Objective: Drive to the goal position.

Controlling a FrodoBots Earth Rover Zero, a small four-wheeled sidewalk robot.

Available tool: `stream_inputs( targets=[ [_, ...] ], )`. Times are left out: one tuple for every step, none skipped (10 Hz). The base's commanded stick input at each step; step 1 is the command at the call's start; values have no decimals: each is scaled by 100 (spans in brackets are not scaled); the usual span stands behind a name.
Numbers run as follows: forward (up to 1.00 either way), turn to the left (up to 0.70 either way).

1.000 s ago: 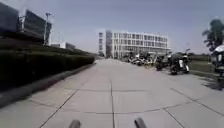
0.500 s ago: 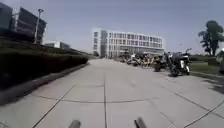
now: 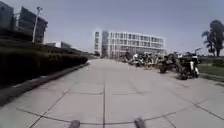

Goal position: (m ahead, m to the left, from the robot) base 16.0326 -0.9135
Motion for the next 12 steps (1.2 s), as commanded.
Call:
stream_inputs(
  targets=[
    [100, 35],
    [100, 3],
    [100, 1],
    [100, 1],
    [100, 1],
    [100, 1],
    [100, 1],
    [100, 1],
    [100, 1],
    [100, 1],
    [100, 1],
    [100, 1]
  ],
)
